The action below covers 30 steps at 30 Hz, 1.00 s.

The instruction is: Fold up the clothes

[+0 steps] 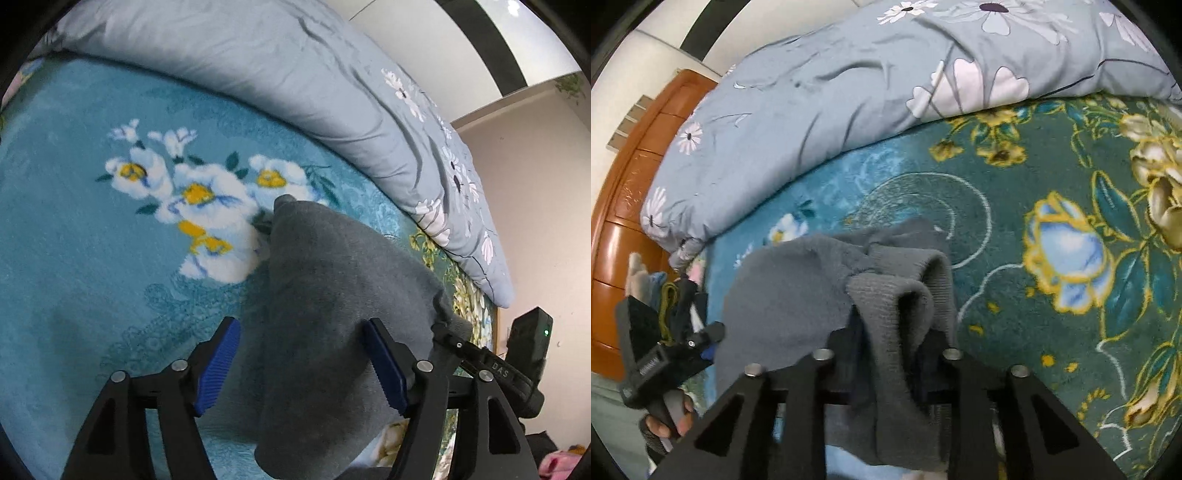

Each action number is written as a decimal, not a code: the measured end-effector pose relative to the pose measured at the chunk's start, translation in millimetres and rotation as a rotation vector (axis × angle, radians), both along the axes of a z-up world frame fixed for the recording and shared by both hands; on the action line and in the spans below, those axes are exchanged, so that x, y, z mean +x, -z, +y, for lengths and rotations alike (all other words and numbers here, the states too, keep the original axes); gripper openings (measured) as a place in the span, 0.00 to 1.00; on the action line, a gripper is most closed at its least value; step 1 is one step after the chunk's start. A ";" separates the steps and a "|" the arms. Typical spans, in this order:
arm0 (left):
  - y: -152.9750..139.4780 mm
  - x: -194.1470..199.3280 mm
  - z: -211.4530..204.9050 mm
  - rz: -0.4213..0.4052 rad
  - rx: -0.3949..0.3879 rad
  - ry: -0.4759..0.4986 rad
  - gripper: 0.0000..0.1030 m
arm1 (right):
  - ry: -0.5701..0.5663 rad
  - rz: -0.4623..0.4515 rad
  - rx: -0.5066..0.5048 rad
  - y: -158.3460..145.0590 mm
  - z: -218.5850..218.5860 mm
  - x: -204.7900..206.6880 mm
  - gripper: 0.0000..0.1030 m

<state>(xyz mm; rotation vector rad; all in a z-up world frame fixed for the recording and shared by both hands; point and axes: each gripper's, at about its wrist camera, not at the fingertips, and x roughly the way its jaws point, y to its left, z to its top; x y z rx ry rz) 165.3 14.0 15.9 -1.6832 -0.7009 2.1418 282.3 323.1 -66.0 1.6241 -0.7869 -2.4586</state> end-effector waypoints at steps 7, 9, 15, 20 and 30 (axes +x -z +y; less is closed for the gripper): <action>10.2 -6.9 -0.5 -0.034 0.019 0.021 0.76 | -0.005 -0.023 0.004 18.0 13.4 4.1 0.73; 13.1 -9.0 -2.3 -0.043 0.066 0.030 0.76 | 0.016 -0.031 -0.061 28.9 21.2 5.6 0.74; 4.4 -8.3 6.4 -0.010 0.055 0.100 0.76 | 0.031 -0.033 -0.158 38.6 27.3 8.2 0.75; -4.9 -6.0 26.6 0.053 -0.230 0.256 0.79 | -0.010 0.026 -0.103 15.5 25.2 13.2 0.75; -59.7 8.1 33.0 0.219 -0.213 0.292 0.82 | -0.057 0.226 -0.075 -58.1 18.4 27.0 0.75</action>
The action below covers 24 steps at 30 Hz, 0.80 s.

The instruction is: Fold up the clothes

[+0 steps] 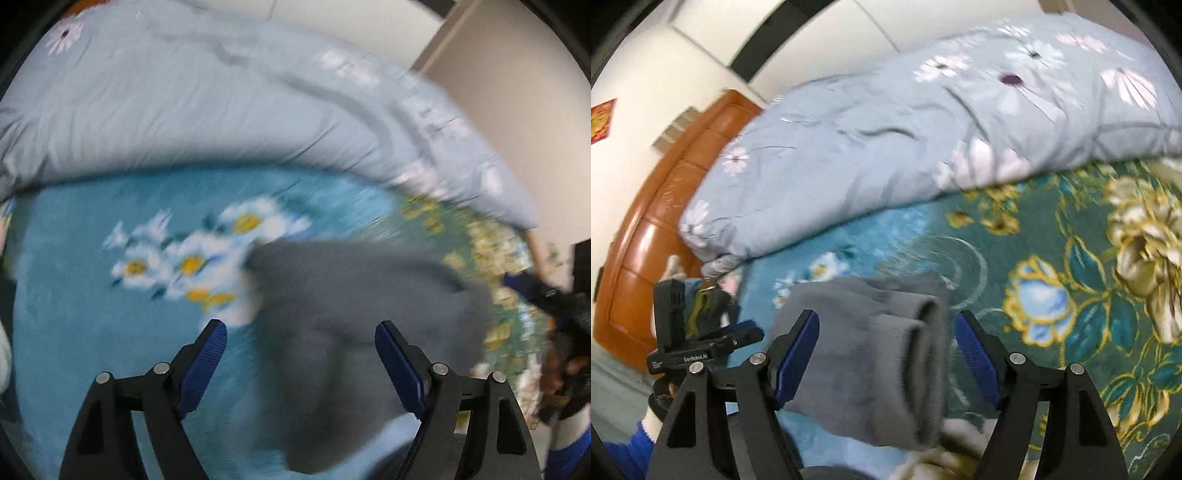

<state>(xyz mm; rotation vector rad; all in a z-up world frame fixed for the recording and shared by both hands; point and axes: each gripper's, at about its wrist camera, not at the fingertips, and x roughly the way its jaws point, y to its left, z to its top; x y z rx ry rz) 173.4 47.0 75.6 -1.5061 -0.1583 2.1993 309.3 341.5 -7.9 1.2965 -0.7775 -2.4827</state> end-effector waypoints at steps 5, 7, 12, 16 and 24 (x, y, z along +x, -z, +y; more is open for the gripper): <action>-4.7 9.7 37.0 0.007 0.025 0.145 0.83 | -0.183 -0.032 0.043 9.1 -42.8 -3.5 0.75; 2.3 11.1 49.3 0.000 -0.011 0.182 0.83 | -0.210 -0.058 0.088 20.2 -50.7 -7.0 0.75; 29.4 0.1 43.6 -0.094 0.030 0.109 0.83 | -0.162 -0.120 0.112 51.0 -42.5 -20.9 0.75; 35.8 1.0 52.6 -0.087 -0.011 0.127 0.83 | -0.149 -0.147 0.098 64.0 -40.6 -28.4 0.75; 29.5 5.6 53.2 -0.058 -0.015 0.121 0.83 | -0.129 -0.164 0.081 68.5 -34.7 -28.6 0.75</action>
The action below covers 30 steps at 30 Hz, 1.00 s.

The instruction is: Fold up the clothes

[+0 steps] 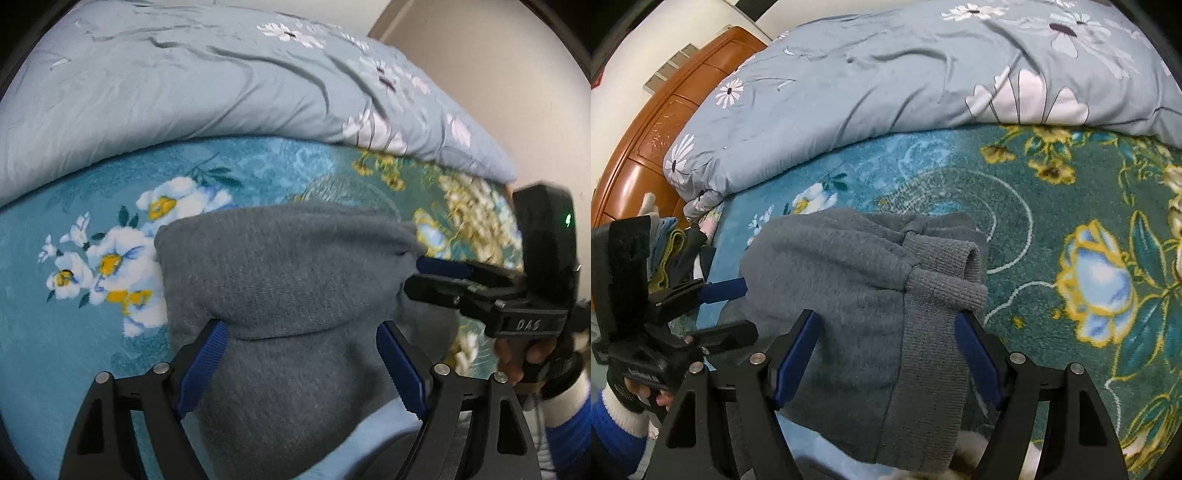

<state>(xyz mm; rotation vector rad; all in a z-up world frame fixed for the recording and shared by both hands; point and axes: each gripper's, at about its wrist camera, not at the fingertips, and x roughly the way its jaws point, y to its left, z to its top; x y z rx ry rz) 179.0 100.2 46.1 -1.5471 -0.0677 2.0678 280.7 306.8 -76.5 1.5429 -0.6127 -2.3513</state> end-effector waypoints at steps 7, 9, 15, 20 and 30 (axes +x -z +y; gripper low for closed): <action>-5.9 -8.7 -37.1 0.002 0.037 -0.120 0.84 | 0.081 -0.010 -0.078 7.7 27.1 11.1 0.75; 10.7 -16.5 -45.9 -0.074 0.050 -0.148 0.84 | 0.102 -0.019 -0.108 12.1 33.8 13.5 0.75; 51.1 -32.0 -46.5 -0.235 0.157 -0.155 0.85 | 0.118 -0.054 -0.213 33.4 35.4 9.0 0.75; 64.3 -33.7 -34.6 -0.267 0.177 -0.125 0.97 | 0.113 -0.060 -0.253 40.9 33.7 4.6 0.76; 75.4 -34.4 -22.8 -0.340 0.148 -0.115 1.00 | 0.119 -0.041 -0.283 42.6 32.4 3.0 0.77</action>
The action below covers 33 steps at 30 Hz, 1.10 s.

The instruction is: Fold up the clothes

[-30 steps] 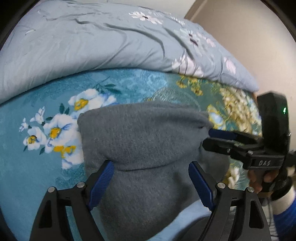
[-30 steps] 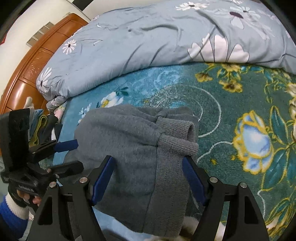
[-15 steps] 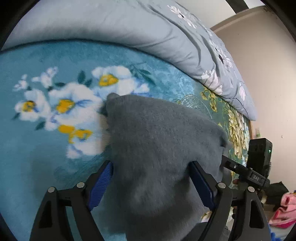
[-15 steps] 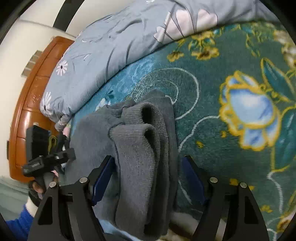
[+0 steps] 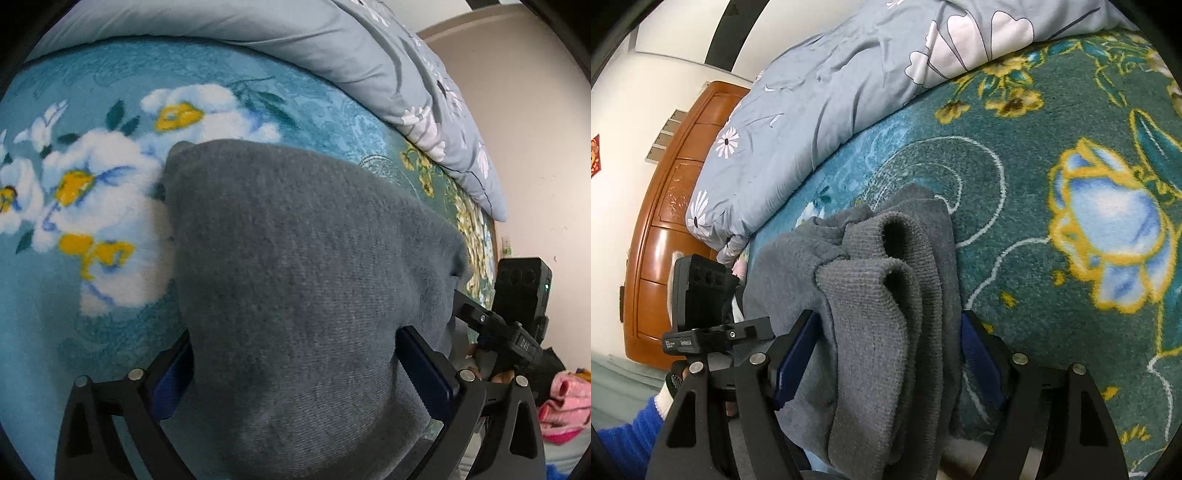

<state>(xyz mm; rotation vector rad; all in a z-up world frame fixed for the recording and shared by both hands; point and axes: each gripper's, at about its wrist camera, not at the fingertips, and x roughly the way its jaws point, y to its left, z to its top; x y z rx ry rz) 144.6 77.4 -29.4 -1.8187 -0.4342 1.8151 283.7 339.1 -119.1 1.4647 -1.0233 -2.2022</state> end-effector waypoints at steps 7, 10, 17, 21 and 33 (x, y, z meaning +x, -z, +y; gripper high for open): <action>2.2 1.3 2.6 -0.025 -0.030 -0.047 1.00 | 0.026 -0.017 0.018 -1.7 -3.2 -0.6 0.74; 0.1 3.0 3.3 -0.022 -0.039 -0.060 0.99 | 0.042 -0.035 0.035 -2.9 -5.1 -1.5 0.70; -18.1 10.7 10.2 0.041 -0.105 -0.064 0.78 | 0.065 -0.079 0.081 -10.6 -12.3 -3.6 0.50; -30.0 16.4 6.5 0.082 -0.133 -0.070 0.65 | 0.094 -0.090 0.095 -19.3 -15.1 -1.3 0.44; -80.6 33.4 -6.2 0.154 -0.058 -0.101 0.49 | 0.103 -0.089 0.134 -71.1 -29.4 5.5 0.37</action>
